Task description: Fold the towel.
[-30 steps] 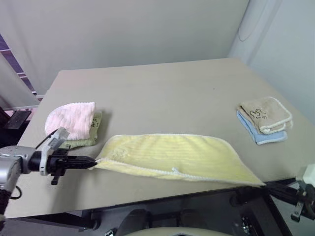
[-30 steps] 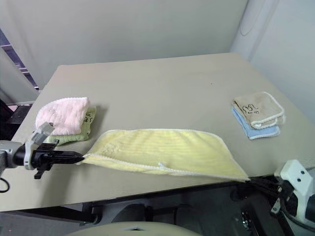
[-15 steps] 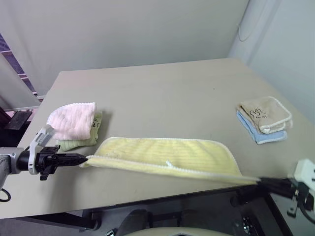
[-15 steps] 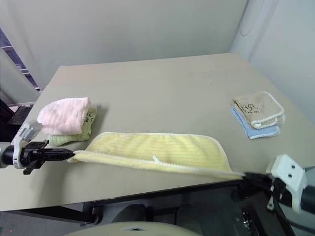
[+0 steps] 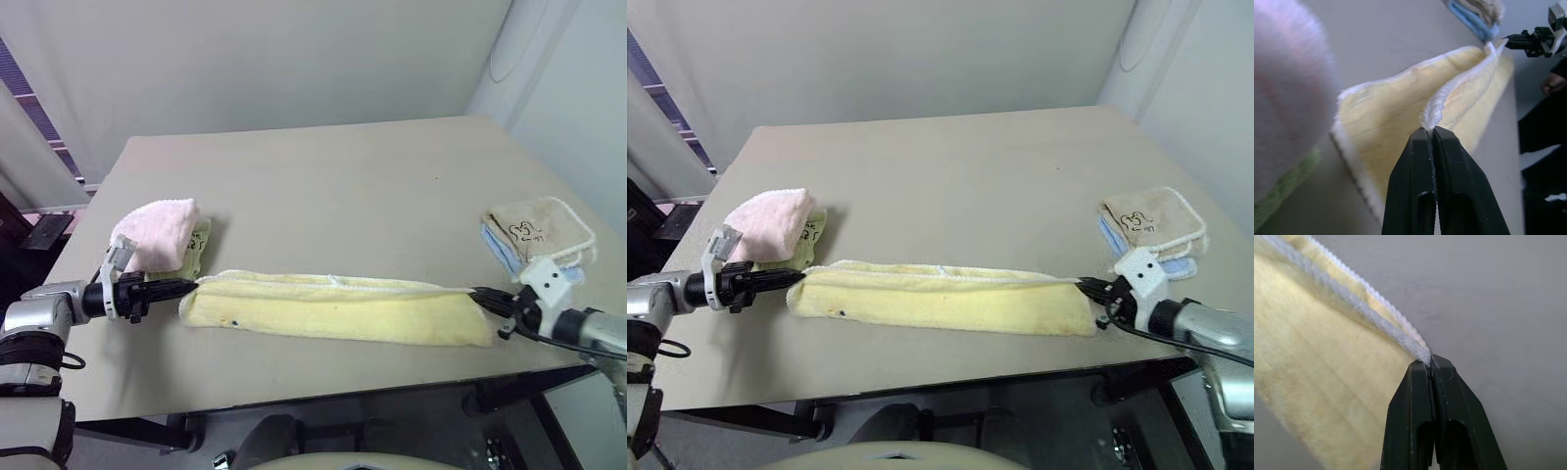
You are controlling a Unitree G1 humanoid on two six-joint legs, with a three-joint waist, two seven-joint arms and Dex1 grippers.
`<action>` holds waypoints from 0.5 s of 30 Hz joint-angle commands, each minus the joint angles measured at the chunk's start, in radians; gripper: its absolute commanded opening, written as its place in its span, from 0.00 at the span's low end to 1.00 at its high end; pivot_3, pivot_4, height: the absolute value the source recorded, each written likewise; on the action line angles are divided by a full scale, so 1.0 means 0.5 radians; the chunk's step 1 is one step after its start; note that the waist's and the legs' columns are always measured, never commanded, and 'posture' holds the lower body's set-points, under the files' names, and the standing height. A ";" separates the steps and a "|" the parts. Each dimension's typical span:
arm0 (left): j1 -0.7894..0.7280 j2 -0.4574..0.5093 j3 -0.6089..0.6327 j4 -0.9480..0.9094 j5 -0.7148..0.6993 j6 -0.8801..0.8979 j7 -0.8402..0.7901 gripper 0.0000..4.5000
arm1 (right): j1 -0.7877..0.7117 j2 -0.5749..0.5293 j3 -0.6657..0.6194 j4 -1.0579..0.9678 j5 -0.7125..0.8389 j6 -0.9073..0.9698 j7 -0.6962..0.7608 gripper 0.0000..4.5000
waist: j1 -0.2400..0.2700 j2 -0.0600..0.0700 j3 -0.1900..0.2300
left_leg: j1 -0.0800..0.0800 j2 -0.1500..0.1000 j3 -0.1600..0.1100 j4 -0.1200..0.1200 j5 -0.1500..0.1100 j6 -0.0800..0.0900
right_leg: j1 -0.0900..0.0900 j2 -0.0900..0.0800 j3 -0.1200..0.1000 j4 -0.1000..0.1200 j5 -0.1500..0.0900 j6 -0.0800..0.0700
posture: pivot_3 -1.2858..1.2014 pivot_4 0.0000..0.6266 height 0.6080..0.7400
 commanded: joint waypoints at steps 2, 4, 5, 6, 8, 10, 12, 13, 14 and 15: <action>0.278 -0.100 0.156 -0.418 -0.046 0.008 0.189 0.01 | -0.126 0.050 0.029 0.074 -0.040 -0.066 -0.102 0.00 | -0.001 -0.001 -0.001 | 0.001 0.000 0.002 0.000 -0.001 0.002 | 0.001 0.000 0.002 -0.001 0.000 0.000 | 0.52 0.00 1.00; 0.316 -0.157 0.181 -0.545 -0.053 0.044 0.283 0.01 | -0.178 0.085 0.050 0.102 -0.046 -0.060 -0.152 0.00 | 0.008 -0.003 -0.002 | 0.001 0.000 0.001 0.002 -0.001 0.002 | 0.001 0.000 0.002 0.001 0.001 0.002 | 0.52 0.00 1.00; 0.322 -0.178 0.184 -0.586 -0.052 0.068 0.321 0.01 | -0.198 0.099 0.058 0.116 -0.057 -0.062 -0.173 0.00 | 0.016 -0.003 -0.002 | 0.001 0.000 0.001 0.003 -0.001 0.002 | 0.001 0.001 0.002 0.001 0.003 0.003 | 0.52 0.00 1.00; 0.324 -0.203 0.190 -0.614 -0.047 0.069 0.353 0.01 | -0.221 0.115 0.065 0.134 -0.071 -0.069 -0.203 0.00 | 0.026 -0.003 -0.002 | 0.001 0.000 0.001 0.003 -0.001 0.001 | 0.002 0.000 0.001 0.001 0.005 0.003 | 0.52 0.00 1.00; 0.304 -0.243 0.197 -0.628 -0.034 0.081 0.419 0.01 | -0.268 0.149 0.064 0.172 -0.084 -0.071 -0.265 0.00 | 0.043 -0.003 -0.002 | 0.004 0.000 0.001 0.004 -0.001 0.001 | 0.004 0.001 0.001 0.001 0.009 0.003 | 0.52 0.00 1.00; 0.269 -0.259 0.218 -0.613 -0.039 0.096 0.455 0.01 | -0.292 0.169 0.057 0.186 -0.080 -0.070 -0.297 0.00 | 0.056 -0.003 -0.002 | 0.009 0.000 0.001 0.005 -0.001 0.001 | 0.011 0.001 0.001 0.001 0.010 0.003 | 0.52 0.00 1.00; 0.223 -0.241 0.244 -0.597 -0.056 0.141 0.467 0.01 | -0.279 0.172 0.056 0.165 -0.064 -0.069 -0.291 0.00 | 0.060 -0.003 -0.003 | 0.009 0.000 0.001 0.005 -0.001 0.001 | 0.011 0.001 0.000 0.001 0.010 0.003 | 0.52 0.00 1.00; 0.203 -0.226 0.262 -0.603 -0.072 0.167 0.463 0.01 | -0.264 0.172 0.057 0.146 -0.057 -0.068 -0.284 0.00 | 0.059 -0.003 -0.003 | 0.009 0.000 0.000 0.005 -0.001 0.001 | 0.011 0.001 0.000 0.001 0.010 0.003 | 0.52 0.00 1.00; 0.184 -0.214 0.279 -0.605 -0.082 0.187 0.462 0.01 | -0.251 0.172 0.058 0.130 -0.051 -0.067 -0.279 0.00 | 0.058 -0.003 -0.003 | 0.009 0.000 0.000 0.005 -0.001 0.001 | 0.011 0.002 0.000 0.000 0.010 0.003 | 0.52 0.00 1.00; 0.164 -0.204 0.299 -0.614 -0.088 0.204 0.468 0.01 | -0.243 0.175 0.058 0.122 -0.044 -0.067 -0.276 0.00 | 0.058 -0.004 -0.003 | 0.009 0.000 0.000 0.005 -0.001 0.001 | 0.010 0.002 0.000 0.000 0.010 0.003 | 0.52 0.00 1.00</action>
